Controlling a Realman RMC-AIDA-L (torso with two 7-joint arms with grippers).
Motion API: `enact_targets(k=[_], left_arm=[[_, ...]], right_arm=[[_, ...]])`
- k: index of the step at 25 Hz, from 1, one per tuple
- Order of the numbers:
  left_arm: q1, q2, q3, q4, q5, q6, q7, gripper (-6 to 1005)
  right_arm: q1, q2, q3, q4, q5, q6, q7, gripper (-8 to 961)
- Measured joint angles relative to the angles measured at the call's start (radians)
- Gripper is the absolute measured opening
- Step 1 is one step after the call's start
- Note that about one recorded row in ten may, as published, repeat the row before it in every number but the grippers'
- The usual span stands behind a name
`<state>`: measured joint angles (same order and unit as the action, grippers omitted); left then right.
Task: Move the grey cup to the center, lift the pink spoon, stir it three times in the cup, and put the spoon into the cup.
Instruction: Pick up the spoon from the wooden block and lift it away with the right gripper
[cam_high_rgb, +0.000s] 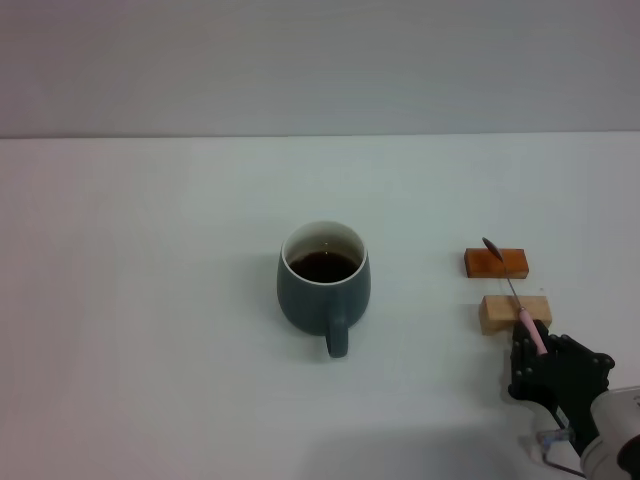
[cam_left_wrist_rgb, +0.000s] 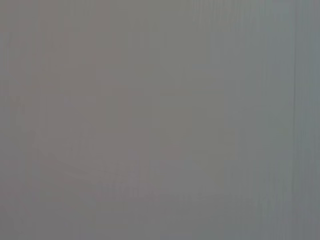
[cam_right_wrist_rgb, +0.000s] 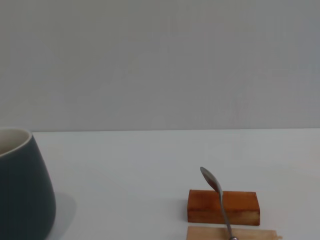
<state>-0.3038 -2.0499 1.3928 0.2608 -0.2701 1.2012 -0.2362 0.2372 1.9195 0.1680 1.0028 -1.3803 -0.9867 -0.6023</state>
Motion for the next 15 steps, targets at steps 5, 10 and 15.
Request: enact_targets(k=[5, 10, 15], left_arm=[[-0.001, 0.0, 0.0, -0.001, 0.0, 0.0, 0.0, 47], [-0.001, 0.001, 0.0, -0.003, -0.002, 0.0, 0.0, 47], [-0.002, 0.001, 0.0, -0.005, -0.003, -0.002, 0.0, 46]], right_arm=[[0.003, -0.006, 0.005, 0.016, 0.001, 0.001, -0.011, 123], [-0.01, -0.004, 0.026, 0.031, 0.008, 0.001, -0.073, 122], [-0.012, -0.008, 0.03, 0.046, 0.01, 0.001, -0.077, 122]])
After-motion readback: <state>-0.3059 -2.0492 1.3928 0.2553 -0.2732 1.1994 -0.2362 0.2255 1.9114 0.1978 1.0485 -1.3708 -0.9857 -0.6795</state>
